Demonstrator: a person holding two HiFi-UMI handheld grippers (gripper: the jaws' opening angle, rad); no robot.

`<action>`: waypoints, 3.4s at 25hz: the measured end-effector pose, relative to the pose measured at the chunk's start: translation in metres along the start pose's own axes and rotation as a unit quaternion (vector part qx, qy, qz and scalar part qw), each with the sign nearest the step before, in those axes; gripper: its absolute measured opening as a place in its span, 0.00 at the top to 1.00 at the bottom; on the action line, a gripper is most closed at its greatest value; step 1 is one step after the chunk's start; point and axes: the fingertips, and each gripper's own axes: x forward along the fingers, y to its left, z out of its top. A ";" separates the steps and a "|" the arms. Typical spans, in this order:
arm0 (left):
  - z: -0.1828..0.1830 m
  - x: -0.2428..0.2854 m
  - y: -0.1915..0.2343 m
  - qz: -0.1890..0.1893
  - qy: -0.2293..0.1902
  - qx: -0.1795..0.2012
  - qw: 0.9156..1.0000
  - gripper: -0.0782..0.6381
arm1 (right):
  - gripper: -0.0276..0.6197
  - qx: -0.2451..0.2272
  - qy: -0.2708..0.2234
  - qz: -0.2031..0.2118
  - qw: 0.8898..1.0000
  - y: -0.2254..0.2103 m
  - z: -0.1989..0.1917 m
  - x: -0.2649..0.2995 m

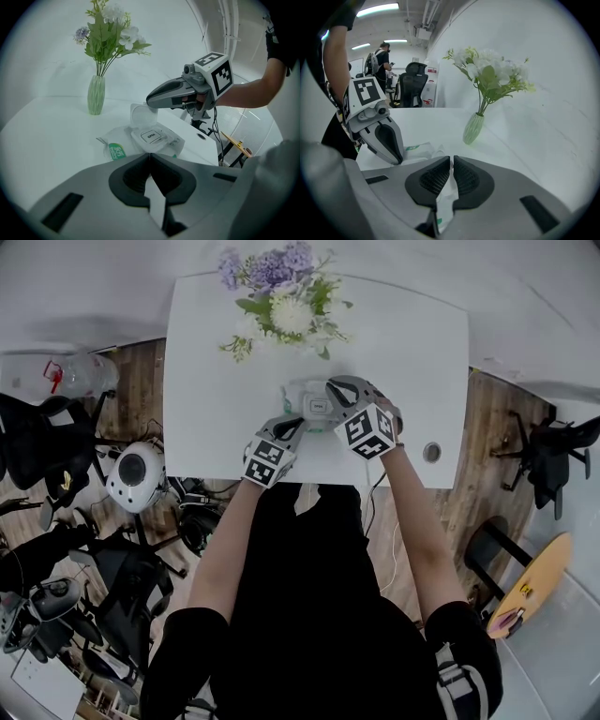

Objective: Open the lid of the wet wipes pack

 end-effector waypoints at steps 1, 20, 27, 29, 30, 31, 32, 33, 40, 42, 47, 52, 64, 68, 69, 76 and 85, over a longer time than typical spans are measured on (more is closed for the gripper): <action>0.000 0.000 0.000 -0.001 0.000 0.000 1.000 0.86 | 0.90 0.003 -0.001 0.000 1.000 -0.001 0.000 0.001; 0.001 0.000 -0.001 -0.004 -0.013 -0.008 1.000 0.86 | 0.89 0.013 0.001 0.002 1.000 -0.005 -0.001 0.001; -0.003 -0.008 -0.003 0.003 -0.002 -0.002 1.000 0.86 | 0.89 0.003 -0.008 0.009 1.000 0.003 0.004 -0.007; -0.002 -0.011 -0.007 0.001 -0.002 0.001 1.000 0.86 | 0.89 0.002 -0.010 0.009 1.000 0.004 0.003 -0.012; 0.000 -0.014 -0.010 -0.001 -0.002 0.004 1.000 0.86 | 0.89 0.003 -0.011 0.009 1.000 0.005 0.004 -0.015; 0.001 -0.016 -0.013 -0.003 -0.003 0.007 1.000 0.86 | 0.89 0.004 -0.013 0.009 1.000 0.005 0.004 -0.018; 0.002 -0.019 -0.015 -0.004 -0.003 0.010 1.000 0.86 | 0.89 0.004 -0.014 0.009 1.000 0.006 0.005 -0.020; 0.004 -0.023 -0.017 -0.004 -0.004 0.012 1.000 0.86 | 0.89 0.004 -0.015 0.008 1.000 0.008 0.006 -0.023; 0.023 -0.042 -0.027 -0.001 -0.018 0.023 1.000 0.86 | 0.90 0.011 -0.026 -0.002 1.000 0.010 0.011 -0.042; 0.027 -0.047 -0.030 0.001 -0.023 0.026 0.999 0.86 | 0.90 0.012 -0.027 -0.006 1.000 0.009 0.012 -0.047; 0.038 -0.063 -0.040 0.009 -0.037 0.031 0.999 0.86 | 0.91 0.016 -0.032 -0.010 0.999 0.011 0.011 -0.064; 0.047 -0.079 -0.050 0.024 -0.050 0.028 0.998 0.86 | 0.93 0.025 -0.035 -0.015 0.999 0.011 0.004 -0.086; 0.060 -0.109 -0.085 0.076 -0.074 0.022 0.994 0.86 | 0.93 0.036 -0.050 -0.009 0.998 0.028 -0.022 -0.144; 0.059 -0.110 -0.100 0.090 -0.079 0.013 0.993 0.86 | 0.93 0.032 -0.054 -0.001 0.998 0.030 -0.033 -0.156; 0.059 -0.110 -0.104 0.092 -0.079 0.012 0.993 0.86 | 0.93 0.032 -0.055 0.001 0.998 0.031 -0.035 -0.159; 0.064 -0.109 -0.121 0.107 -0.083 0.013 0.991 0.86 | 0.93 0.021 -0.054 0.023 0.998 0.036 -0.045 -0.161; 0.063 -0.108 -0.115 0.121 -0.086 0.006 0.989 0.86 | 0.93 0.003 -0.063 0.048 0.997 0.043 -0.038 -0.143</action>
